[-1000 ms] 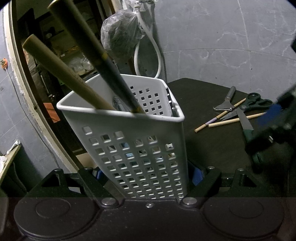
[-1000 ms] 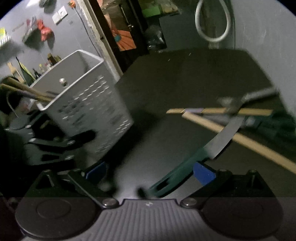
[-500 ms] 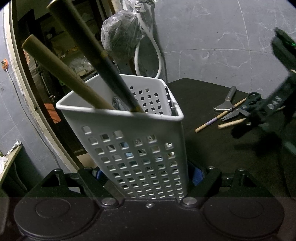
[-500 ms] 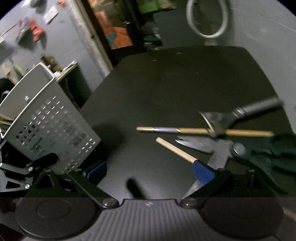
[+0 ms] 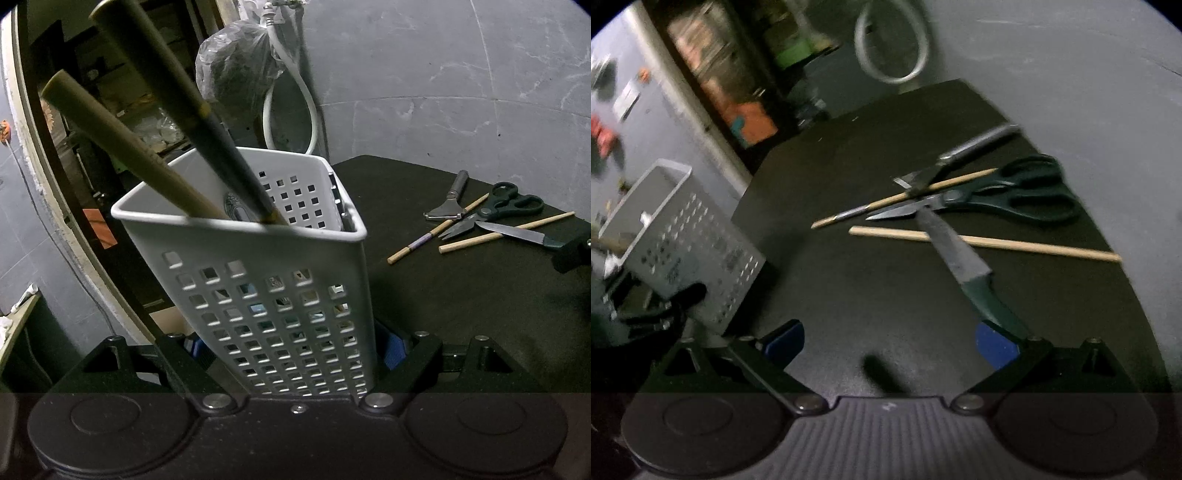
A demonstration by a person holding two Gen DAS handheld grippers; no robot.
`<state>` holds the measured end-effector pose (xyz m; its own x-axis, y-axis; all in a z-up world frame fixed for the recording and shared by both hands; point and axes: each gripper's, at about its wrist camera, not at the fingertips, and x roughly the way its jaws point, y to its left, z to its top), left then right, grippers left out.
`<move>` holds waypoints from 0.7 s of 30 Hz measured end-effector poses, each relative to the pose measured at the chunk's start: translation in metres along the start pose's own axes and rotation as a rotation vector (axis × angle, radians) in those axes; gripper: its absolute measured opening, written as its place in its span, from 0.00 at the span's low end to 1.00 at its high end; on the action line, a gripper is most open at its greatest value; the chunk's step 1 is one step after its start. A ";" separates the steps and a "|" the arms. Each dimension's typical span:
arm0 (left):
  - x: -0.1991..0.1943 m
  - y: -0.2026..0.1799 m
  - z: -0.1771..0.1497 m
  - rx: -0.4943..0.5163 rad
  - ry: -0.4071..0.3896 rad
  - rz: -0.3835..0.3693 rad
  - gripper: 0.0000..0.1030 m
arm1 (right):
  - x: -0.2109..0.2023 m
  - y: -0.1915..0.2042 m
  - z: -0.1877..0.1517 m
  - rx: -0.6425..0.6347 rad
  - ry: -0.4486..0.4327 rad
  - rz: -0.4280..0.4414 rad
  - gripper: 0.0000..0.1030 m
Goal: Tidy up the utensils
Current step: 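Close the right tool on the green-handled knife's handle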
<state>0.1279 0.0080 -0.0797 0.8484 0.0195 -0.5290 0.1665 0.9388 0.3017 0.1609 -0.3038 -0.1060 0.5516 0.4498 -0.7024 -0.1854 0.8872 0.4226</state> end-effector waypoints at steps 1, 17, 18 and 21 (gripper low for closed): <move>0.000 0.000 0.000 0.001 0.000 -0.001 0.83 | 0.001 -0.004 0.000 0.039 0.003 -0.008 0.98; 0.003 -0.001 0.001 0.006 0.002 0.000 0.83 | 0.023 -0.009 0.027 0.031 -0.052 -0.253 0.94; 0.003 -0.001 0.001 0.005 0.003 0.000 0.83 | 0.023 -0.008 0.026 0.017 -0.049 -0.253 0.93; 0.003 -0.001 0.001 0.006 0.002 -0.001 0.83 | 0.022 0.001 0.020 -0.029 -0.017 -0.231 0.87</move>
<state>0.1306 0.0068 -0.0810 0.8473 0.0197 -0.5307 0.1702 0.9365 0.3065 0.1890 -0.2948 -0.1096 0.5955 0.2329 -0.7688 -0.0756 0.9691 0.2350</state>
